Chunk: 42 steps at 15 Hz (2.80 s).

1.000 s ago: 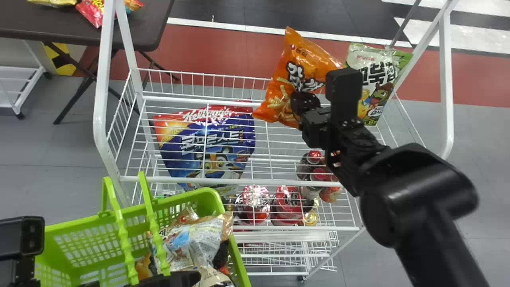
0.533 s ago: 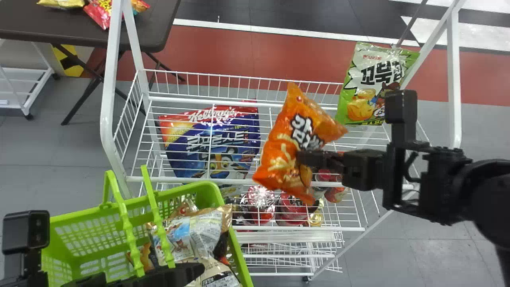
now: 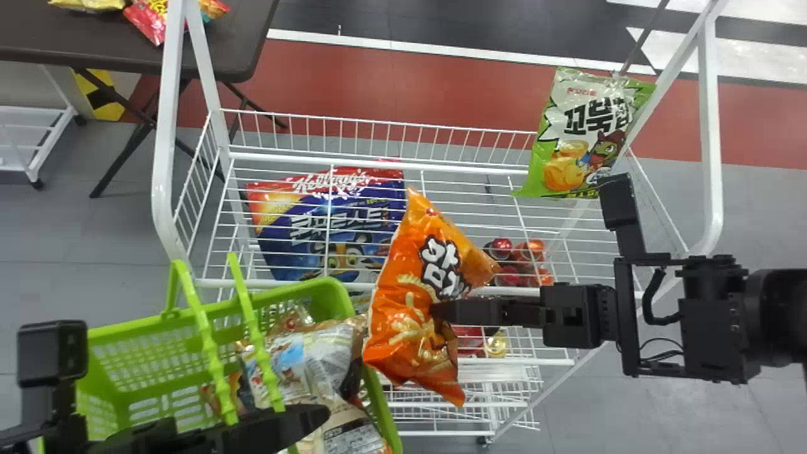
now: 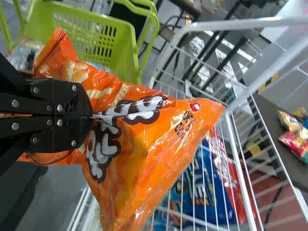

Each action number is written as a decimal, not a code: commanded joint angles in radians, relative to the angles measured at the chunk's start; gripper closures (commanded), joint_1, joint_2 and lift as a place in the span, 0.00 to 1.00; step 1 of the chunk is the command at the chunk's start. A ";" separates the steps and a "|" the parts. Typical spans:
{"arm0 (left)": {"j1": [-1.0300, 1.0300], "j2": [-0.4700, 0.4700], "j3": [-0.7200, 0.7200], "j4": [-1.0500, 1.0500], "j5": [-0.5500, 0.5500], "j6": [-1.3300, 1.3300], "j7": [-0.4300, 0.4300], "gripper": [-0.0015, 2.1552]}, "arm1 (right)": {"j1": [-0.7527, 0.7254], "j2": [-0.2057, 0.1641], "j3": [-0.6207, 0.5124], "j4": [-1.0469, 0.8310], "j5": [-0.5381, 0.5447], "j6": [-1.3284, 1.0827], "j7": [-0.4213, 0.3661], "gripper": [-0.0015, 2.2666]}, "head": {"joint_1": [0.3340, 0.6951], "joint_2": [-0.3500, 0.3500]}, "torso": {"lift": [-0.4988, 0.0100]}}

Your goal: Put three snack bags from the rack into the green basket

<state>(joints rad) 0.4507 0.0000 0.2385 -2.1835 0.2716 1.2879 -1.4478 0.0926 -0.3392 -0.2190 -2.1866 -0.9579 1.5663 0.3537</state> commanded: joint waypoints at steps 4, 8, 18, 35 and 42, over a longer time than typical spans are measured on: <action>-0.001 -0.003 -0.021 0.001 0.040 0.000 0.006 1.00 | -0.030 0.017 0.099 0.021 -0.015 0.006 -0.009 0.99 | 1.00 0.39 | 0.98; -0.001 -0.003 -0.045 0.001 0.069 0.006 0.001 1.00 | -0.040 0.020 0.191 0.015 0.018 0.006 -0.005 0.99 | 1.00 0.45 | 0.98; -0.020 -0.003 -0.093 0.014 0.083 0.031 0.003 1.00 | -0.063 0.034 0.365 -0.010 0.107 0.006 -0.005 0.99 | 1.00 0.53 | 0.98; -0.018 -0.003 -0.005 0.004 0.127 0.061 -0.016 1.00 | -0.022 0.019 0.136 0.007 -0.051 0.006 -0.022 0.02 | 1.00 0.52 | 0.98; -0.014 -0.003 0.007 0.011 0.127 0.058 -0.017 1.00 | 0.044 0.029 0.020 0.082 0.209 -0.413 0.024 0.02 | 1.00 0.38 | 0.98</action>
<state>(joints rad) 0.4369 0.0000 0.2440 -2.1745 0.3989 1.3491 -1.4651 0.1033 -0.3094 -0.2207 -2.1220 -0.8790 1.3428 0.3787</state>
